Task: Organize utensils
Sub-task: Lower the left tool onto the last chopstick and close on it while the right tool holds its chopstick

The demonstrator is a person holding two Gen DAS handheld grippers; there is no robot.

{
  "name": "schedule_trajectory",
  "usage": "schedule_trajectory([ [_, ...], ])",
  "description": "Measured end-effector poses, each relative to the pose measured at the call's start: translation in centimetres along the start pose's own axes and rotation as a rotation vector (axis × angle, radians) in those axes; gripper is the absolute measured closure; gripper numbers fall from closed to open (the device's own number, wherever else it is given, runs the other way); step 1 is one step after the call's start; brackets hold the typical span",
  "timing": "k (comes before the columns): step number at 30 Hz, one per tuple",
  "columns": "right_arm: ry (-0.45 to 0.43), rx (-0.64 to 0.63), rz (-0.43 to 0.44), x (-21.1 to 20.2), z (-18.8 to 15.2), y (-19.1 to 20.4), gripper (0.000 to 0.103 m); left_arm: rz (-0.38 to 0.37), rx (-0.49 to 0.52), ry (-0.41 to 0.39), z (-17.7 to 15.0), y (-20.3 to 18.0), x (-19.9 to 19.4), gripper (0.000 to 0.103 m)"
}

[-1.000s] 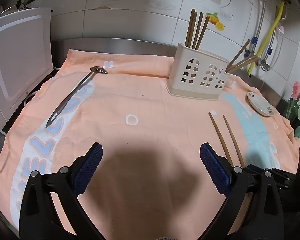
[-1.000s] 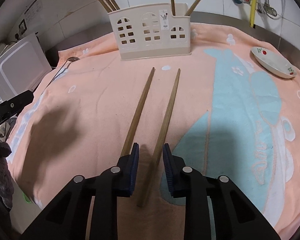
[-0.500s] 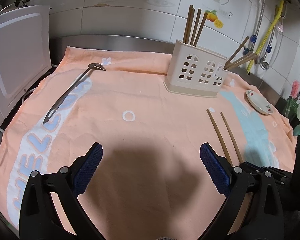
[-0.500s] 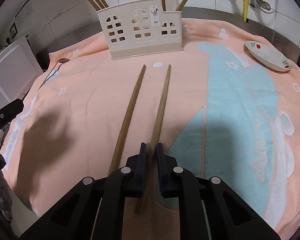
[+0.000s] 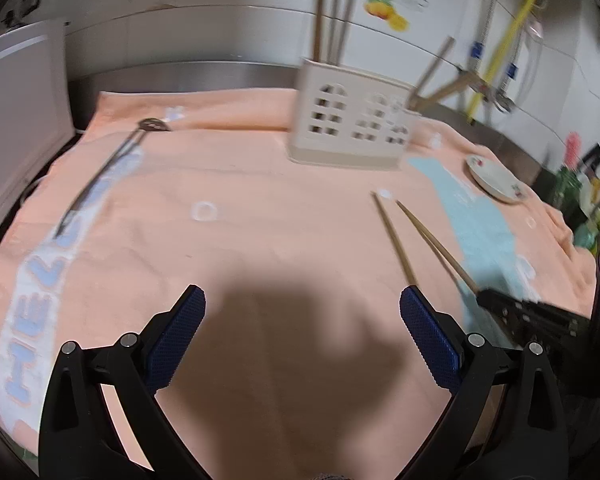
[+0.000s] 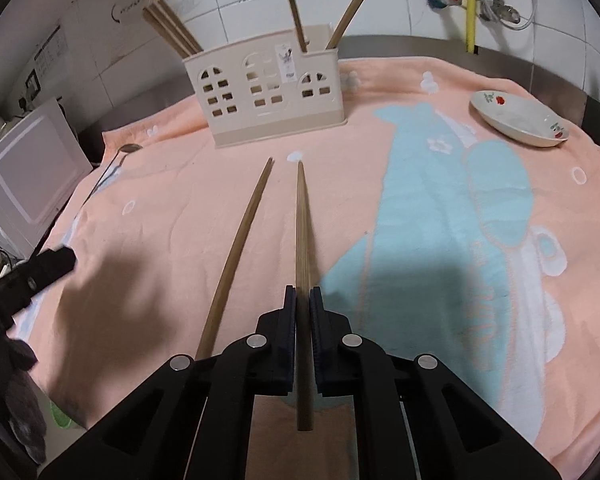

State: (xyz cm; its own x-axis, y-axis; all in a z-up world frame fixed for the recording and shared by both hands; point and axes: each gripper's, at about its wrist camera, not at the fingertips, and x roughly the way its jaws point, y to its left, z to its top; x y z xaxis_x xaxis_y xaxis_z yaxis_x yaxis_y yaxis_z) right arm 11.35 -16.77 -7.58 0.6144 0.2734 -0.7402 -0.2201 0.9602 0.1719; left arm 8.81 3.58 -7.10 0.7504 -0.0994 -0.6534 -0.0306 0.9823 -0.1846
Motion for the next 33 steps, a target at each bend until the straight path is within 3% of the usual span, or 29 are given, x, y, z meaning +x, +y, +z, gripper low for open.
schedule_trajectory([
  [9, -0.036, -0.040, 0.012, -2.0, -0.2, -1.1, 0.096, -0.062, 0.063, 0.049, -1.4, -5.0, 1.2, 0.010],
  [14, -0.038, -0.036, 0.019, -2.4, -0.5, -2.1, 0.096, -0.100, 0.096, 0.084, -1.9, -7.3, 2.4, 0.027],
  [24, -0.043, -0.017, 0.018, -2.9, -0.8, -3.2, 0.096, -0.146, 0.069, 0.153, -2.3, -8.4, 5.2, 0.080],
  [33, -0.035, -0.006, 0.024, -2.8, -1.0, -3.6, 0.096, -0.140, 0.055, 0.189, -2.3, -9.0, 6.5, 0.085],
])
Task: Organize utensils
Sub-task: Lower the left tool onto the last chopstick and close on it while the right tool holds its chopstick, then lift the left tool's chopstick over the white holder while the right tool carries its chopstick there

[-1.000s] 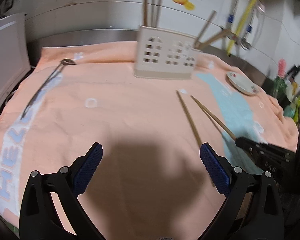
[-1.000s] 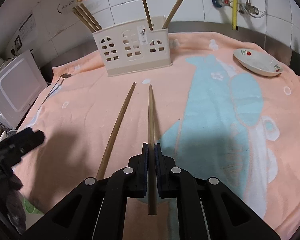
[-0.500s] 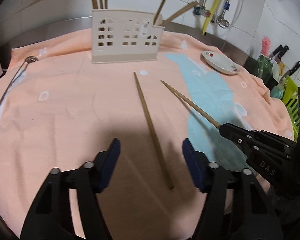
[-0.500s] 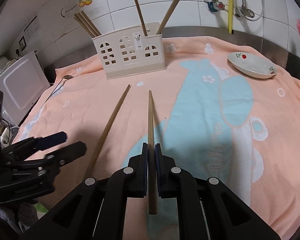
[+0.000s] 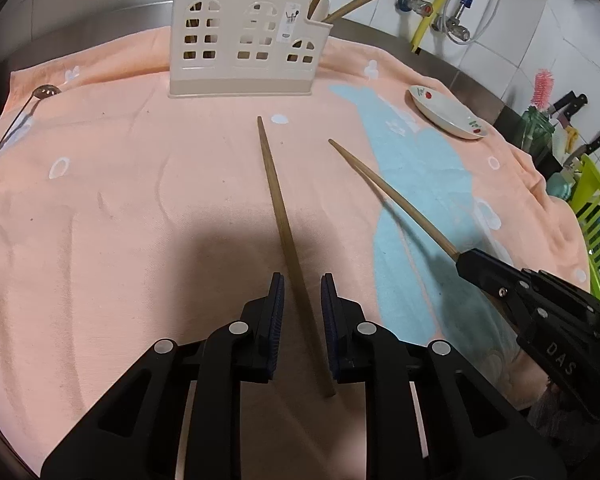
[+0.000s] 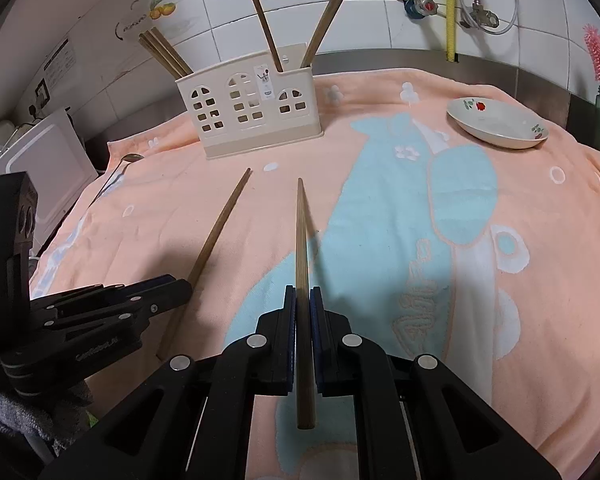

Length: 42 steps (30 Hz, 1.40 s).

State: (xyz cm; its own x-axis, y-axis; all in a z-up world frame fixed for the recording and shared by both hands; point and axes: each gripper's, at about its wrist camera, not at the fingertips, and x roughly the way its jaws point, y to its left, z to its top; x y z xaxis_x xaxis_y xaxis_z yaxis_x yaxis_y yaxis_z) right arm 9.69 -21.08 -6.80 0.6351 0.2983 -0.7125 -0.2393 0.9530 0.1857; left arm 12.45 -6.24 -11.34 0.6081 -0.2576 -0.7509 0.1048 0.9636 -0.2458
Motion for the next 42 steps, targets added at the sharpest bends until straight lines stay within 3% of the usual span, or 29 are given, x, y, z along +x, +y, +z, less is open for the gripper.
schedule_trajectory([
  [6, 0.009, 0.005, 0.005, 0.2, -0.2, -0.1, 0.096, 0.037, 0.001, 0.054, 0.5, -0.4, 0.9, 0.085],
  [14, 0.011, 0.012, 0.010, 0.3, -0.3, 0.0, 0.096, 0.110, 0.065, 0.118, 1.1, -1.1, 1.5, 0.094],
  [20, 0.002, 0.009, 0.016, 0.0, -0.1, -0.1, 0.096, 0.065, 0.065, 0.148, 2.2, -0.5, 0.7, 0.097],
  [24, -0.016, 0.005, 0.016, -0.5, 0.3, -0.1, 0.096, 0.066, 0.082, 0.091, 3.1, -0.2, -1.4, 0.097],
  [35, -0.110, -0.051, 0.048, -3.2, 4.2, 0.9, 0.096, 0.012, 0.101, -0.163, 6.6, 0.7, -7.5, 0.097],
  [42, -0.115, -0.112, 0.110, -3.7, 8.7, 2.0, 0.096, 0.016, 0.151, -0.203, 8.5, 0.4, -8.7, 0.097],
])
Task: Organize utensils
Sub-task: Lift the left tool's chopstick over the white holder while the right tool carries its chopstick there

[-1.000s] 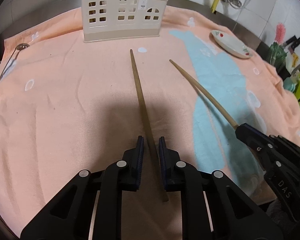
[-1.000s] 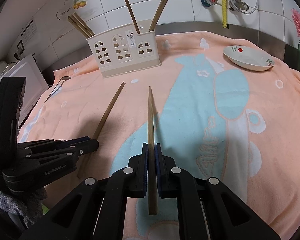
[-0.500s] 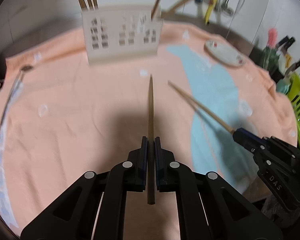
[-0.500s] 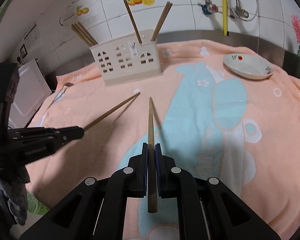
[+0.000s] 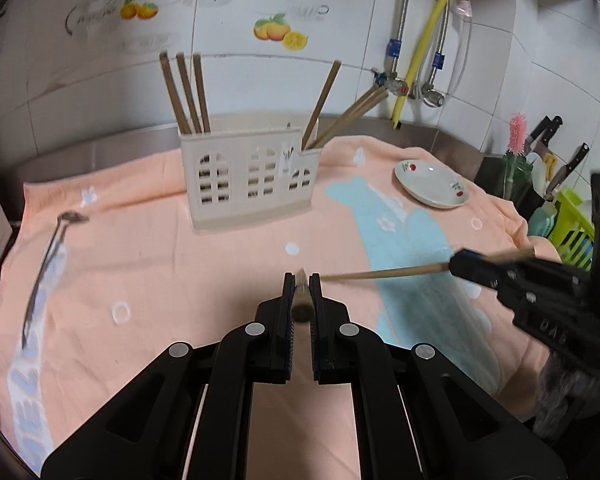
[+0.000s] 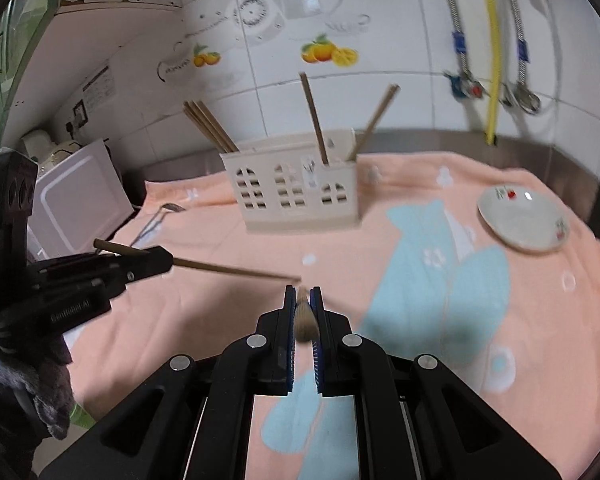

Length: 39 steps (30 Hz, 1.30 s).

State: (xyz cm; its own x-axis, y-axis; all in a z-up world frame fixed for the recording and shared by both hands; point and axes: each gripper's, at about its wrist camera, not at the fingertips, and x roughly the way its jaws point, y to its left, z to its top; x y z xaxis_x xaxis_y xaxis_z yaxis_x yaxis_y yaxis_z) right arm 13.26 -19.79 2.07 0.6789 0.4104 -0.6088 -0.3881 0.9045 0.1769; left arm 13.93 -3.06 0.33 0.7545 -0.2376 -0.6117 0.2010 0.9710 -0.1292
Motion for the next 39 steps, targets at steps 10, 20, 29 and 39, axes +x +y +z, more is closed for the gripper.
schedule_trajectory([
  [10, -0.002, -0.059, 0.020, 0.3, 9.3, -1.0, 0.096, 0.010, 0.061, -0.060, 5.3, 0.7, -0.9, 0.097],
  [20, -0.053, -0.098, -0.038, 0.5, 18.1, -2.0, 0.096, 0.042, 0.093, -0.169, 12.7, 1.6, -2.6, 0.097],
  [29, -0.079, -0.096, -0.081, 2.5, 22.0, -2.3, 0.096, 0.093, 0.084, -0.273, 18.4, 2.7, -3.8, 0.097],
  [39, -0.032, -0.104, -0.078, 6.3, 21.8, -2.1, 0.096, 0.136, 0.022, -0.227, 18.7, 5.6, 0.4, 0.098],
])
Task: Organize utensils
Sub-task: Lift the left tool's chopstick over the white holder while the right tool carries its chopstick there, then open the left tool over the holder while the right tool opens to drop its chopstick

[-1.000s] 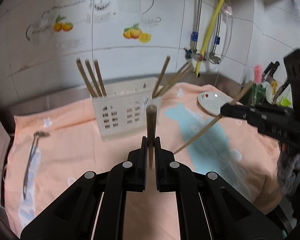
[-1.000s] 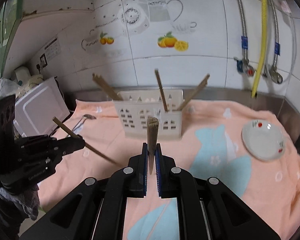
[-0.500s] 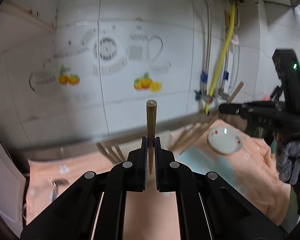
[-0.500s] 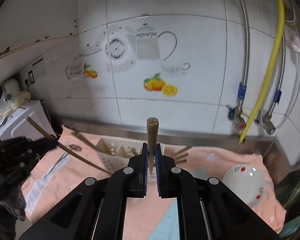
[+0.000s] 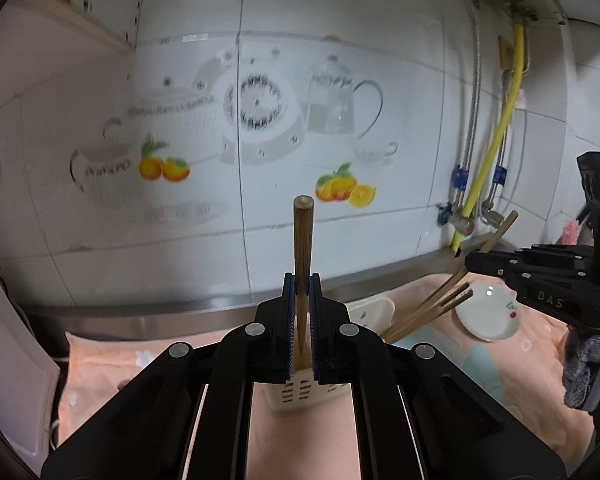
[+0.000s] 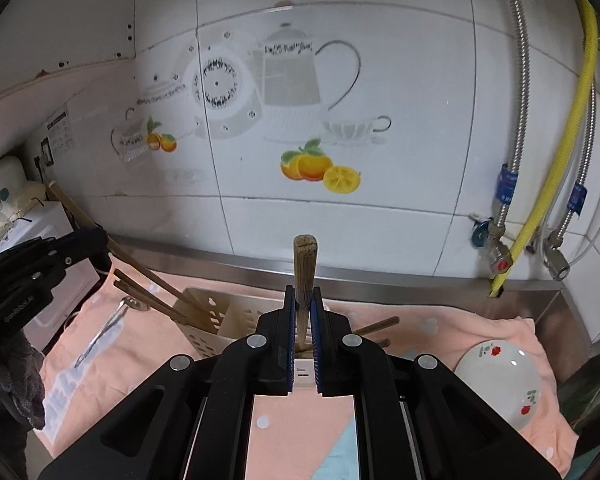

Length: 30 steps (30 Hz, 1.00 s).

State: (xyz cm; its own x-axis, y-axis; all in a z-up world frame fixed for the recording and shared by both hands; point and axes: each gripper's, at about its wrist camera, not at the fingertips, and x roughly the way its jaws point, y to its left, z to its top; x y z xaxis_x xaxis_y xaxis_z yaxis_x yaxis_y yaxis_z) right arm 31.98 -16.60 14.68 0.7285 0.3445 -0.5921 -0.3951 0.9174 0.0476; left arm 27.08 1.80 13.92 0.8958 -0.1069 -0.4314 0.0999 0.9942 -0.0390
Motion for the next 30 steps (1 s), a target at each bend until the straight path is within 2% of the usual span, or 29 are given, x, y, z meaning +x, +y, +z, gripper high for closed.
schedule_trajectory([
  [11, 0.046, 0.009, 0.001, 2.3, -1.2, -0.4, 0.096, 0.000, -0.001, 0.063, -1.7, 0.4, 2.0, 0.097],
  [23, 0.061, 0.030, 0.010, 3.3, -1.8, -0.7, 0.095, 0.010, -0.009, 0.084, -2.2, 0.8, 2.5, 0.096],
  [25, 0.059, 0.027, 0.008, 3.2, -1.8, -0.7, 0.091, 0.011, -0.012, 0.084, -2.2, 0.9, 2.5, 0.095],
  [27, 0.055, 0.027, 0.006, 3.1, -1.9, -0.7, 0.085, 0.007, -0.015, 0.082, -2.2, 0.9, 2.3, 0.089],
  [28, 0.053, 0.026, 0.006, 3.0, -1.9, -0.7, 0.080, 0.011, -0.014, 0.081, -2.3, 0.9, 2.3, 0.080],
  [30, 0.041, 0.028, 0.001, 2.5, -1.9, -0.7, 0.076, 0.021, -0.012, 0.070, -2.3, 0.9, 1.9, 0.071],
])
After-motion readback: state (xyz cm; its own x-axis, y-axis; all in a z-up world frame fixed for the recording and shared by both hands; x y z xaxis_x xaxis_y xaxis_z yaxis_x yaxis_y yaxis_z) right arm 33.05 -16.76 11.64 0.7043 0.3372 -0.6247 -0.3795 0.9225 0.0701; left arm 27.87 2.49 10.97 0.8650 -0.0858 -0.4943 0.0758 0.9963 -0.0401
